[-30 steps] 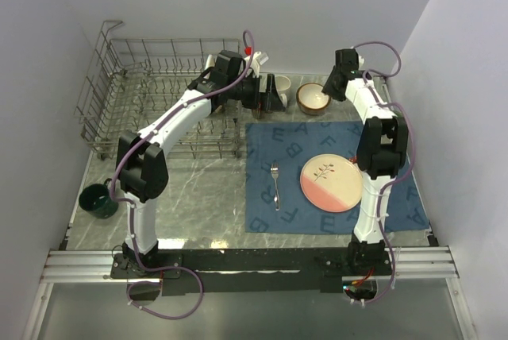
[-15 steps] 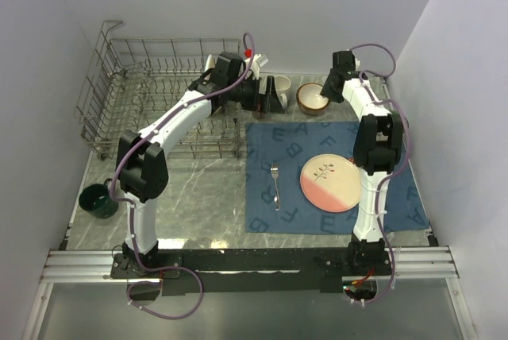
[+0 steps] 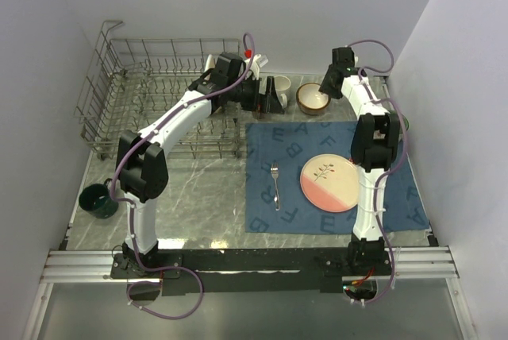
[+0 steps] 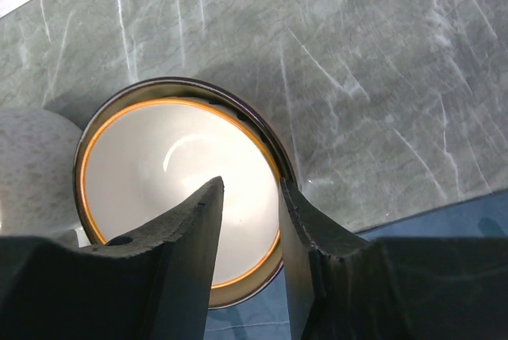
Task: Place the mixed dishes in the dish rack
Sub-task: Grab a bowl with the left arm
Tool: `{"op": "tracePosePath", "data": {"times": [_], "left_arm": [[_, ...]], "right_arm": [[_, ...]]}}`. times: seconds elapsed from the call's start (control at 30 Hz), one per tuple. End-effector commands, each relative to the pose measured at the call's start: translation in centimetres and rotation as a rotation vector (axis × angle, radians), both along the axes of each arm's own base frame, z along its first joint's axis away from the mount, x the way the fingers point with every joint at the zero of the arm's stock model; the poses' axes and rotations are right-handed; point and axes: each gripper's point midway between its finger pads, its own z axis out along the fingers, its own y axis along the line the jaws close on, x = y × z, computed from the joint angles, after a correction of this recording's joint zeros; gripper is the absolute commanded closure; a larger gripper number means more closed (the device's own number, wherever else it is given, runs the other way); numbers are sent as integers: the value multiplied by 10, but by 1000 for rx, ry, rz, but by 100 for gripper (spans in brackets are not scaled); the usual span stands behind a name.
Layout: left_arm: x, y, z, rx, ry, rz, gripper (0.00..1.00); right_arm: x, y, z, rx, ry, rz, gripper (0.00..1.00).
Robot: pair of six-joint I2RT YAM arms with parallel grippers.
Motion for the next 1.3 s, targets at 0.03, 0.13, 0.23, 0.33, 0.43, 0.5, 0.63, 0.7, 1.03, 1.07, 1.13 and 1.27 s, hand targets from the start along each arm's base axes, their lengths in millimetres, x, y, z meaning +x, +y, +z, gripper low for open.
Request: {"op": "tracePosePath", "data": {"times": [0.03,0.13,0.23,0.33,0.43,0.5,0.63,0.7,1.03,1.07,1.13,1.27], "left_arm": [[-1,1,25,-25,-60,-1,1],[-1,1,27,-27,-64,0,1],[-1,1,28,-29,-68,2,1],[1,0,26,-31,-63,-1,1],[1,-1,26,-35,-60,-5,1],[0,-2,26,-36,-61,-8,1],[-1,-1,26,-36,-59,-9,1],[-1,-1,26,-35,-58,-8,1],[-2,1,25,-29,-59,-2,1],[-2,1,26,-31,-62,-2,1],[-2,1,25,-28,-58,-1,1],[-3,2,25,-25,-60,2,1]], "right_arm": [[4,-9,4,-29,35,-44,55],[-7,-8,-9,-25,111,-53,51],[-21,-4,-23,-2,176,-53,47],[-28,2,-34,31,205,-40,45],[-36,8,-45,46,236,-22,44],[-37,15,-51,56,253,-5,43],[-38,24,-56,65,269,14,42],[-36,25,-55,72,265,12,41],[-26,27,-31,108,188,-34,39],[-26,27,-23,113,171,-40,40],[-24,27,-16,127,140,-50,41],[-17,31,26,156,16,-41,45]]}}
